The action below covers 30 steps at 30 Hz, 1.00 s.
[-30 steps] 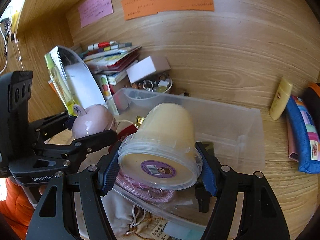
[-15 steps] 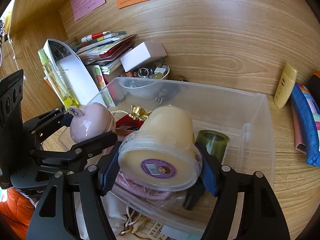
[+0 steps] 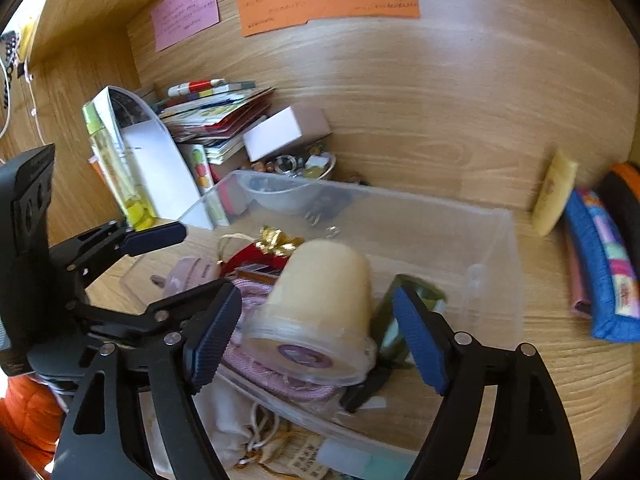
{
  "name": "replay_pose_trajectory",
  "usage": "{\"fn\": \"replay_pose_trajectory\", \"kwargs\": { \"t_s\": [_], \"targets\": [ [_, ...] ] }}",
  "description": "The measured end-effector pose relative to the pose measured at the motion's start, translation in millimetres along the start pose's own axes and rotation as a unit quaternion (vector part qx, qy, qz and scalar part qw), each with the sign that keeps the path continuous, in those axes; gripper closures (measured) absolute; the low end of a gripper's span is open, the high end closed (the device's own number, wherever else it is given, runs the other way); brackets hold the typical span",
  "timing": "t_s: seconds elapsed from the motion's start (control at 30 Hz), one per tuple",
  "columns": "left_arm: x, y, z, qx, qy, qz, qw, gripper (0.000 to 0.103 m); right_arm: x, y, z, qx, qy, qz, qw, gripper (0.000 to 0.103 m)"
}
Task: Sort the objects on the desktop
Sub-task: 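Open both tools, releasing the compact and jar into the clear box, then reach the left tool to the white round container while the right tool reaches the green gourd charm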
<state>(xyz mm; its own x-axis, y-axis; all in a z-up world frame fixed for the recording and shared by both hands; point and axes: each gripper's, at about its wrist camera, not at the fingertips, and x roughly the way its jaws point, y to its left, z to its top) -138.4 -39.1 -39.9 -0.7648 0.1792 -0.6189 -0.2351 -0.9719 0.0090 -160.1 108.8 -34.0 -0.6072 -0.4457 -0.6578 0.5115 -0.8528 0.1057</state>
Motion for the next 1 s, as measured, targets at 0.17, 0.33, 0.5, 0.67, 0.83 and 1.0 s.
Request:
{"fn": "replay_pose_trajectory", "kwargs": {
  "t_s": [0.17,0.33,0.5,0.67,0.83,1.0],
  "targets": [
    [-5.3,-3.5,-0.1,-0.001,-0.012,0.004,0.9999,0.019,-23.6,1.1,3.7,-0.003,-0.028,-0.004,1.0,0.018],
    [-13.6,-3.3,-1.0,-0.009,-0.018,0.006,0.9998,0.012,-50.3,4.5,5.9,-0.008,-0.055,-0.006,0.998,0.013],
    [-36.2,4.1,4.0,-0.029,-0.046,0.015,0.9984,0.01,-75.9,4.0,-1.7,-0.015,-0.079,-0.027,0.996,0.004],
    [-65.7,13.7,7.1,-0.054,-0.079,0.025,0.9951,0.005,-92.2,-3.4,-13.9,-0.001,-0.086,-0.042,0.995,0.003],
    [-88.6,24.6,2.1,-0.073,-0.098,0.051,0.9912,0.002,-100.6,-14.2,-33.8,0.025,-0.076,-0.056,0.995,0.002],
    [-97.4,32.8,-12.5,-0.078,-0.083,0.067,0.9911,0.002,-102.4,-22.4,-57.3,0.055,-0.06,-0.073,0.994,0.002]
  ]
}}
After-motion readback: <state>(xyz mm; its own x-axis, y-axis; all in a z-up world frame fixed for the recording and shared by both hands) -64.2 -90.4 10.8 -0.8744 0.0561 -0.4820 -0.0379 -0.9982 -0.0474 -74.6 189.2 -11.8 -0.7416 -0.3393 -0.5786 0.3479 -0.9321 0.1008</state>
